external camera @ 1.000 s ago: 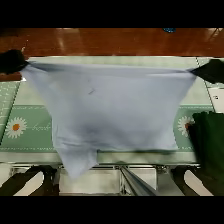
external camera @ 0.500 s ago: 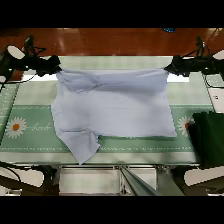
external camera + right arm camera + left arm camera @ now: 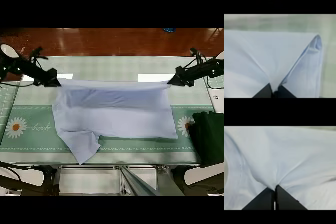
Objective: Fold the shirts.
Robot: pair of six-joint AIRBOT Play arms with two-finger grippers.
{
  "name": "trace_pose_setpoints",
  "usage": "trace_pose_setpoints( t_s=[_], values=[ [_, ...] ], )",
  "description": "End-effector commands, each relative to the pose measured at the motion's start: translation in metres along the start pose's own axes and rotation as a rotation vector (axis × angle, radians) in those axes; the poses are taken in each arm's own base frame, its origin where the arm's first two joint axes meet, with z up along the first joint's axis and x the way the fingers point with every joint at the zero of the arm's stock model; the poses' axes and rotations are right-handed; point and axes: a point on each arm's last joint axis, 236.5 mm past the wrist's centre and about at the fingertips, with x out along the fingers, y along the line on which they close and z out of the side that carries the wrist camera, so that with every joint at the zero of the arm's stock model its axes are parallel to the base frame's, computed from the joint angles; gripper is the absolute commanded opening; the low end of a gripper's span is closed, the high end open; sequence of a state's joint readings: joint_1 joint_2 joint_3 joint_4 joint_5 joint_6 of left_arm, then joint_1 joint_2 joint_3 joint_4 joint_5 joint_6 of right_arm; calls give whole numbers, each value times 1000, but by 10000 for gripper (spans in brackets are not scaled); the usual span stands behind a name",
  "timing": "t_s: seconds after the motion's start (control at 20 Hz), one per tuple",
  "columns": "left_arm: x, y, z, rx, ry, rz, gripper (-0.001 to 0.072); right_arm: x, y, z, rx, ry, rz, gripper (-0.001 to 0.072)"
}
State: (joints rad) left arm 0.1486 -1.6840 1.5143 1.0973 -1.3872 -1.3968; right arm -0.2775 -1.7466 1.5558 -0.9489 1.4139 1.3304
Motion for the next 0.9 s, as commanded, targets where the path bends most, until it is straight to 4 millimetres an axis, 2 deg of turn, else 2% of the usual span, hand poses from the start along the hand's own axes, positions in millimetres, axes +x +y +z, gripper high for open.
trace_pose_setpoints(
  t_s=[0.0,0.1,0.15,0.2,0.25,0.35,0.5,0.55,0.6,0.7,0.85],
  values=[
    [35,13,-63,-21,184,16,16,14,-30,-36,26,129,-107,19],
    [53,21,-73,-55,188,17,17,27,-35,-34,39,102,-118,19],
    [56,23,-71,-72,176,21,66,31,-38,-32,70,86,-125,42],
    [55,23,-69,-84,171,22,270,32,-39,-30,108,75,-135,221],
    [50,21,-67,-76,170,22,509,30,-36,-30,117,76,-130,414],
    [24,17,-59,-63,165,12,507,7,-35,-34,105,80,-144,406],
    [-27,21,-52,-74,57,19,507,-55,-56,-40,117,-21,-247,407],
    [-41,25,-59,-95,25,23,507,-69,-59,-47,140,-62,-249,407],
    [-50,28,-72,-120,8,22,507,-72,-58,-59,153,-104,-218,406],
    [-51,39,-114,-199,-15,20,507,-56,-47,-89,174,-185,-124,406],
    [-23,38,-180,-414,-46,-94,507,-22,-8,-137,189,-246,63,406]
  ],
)
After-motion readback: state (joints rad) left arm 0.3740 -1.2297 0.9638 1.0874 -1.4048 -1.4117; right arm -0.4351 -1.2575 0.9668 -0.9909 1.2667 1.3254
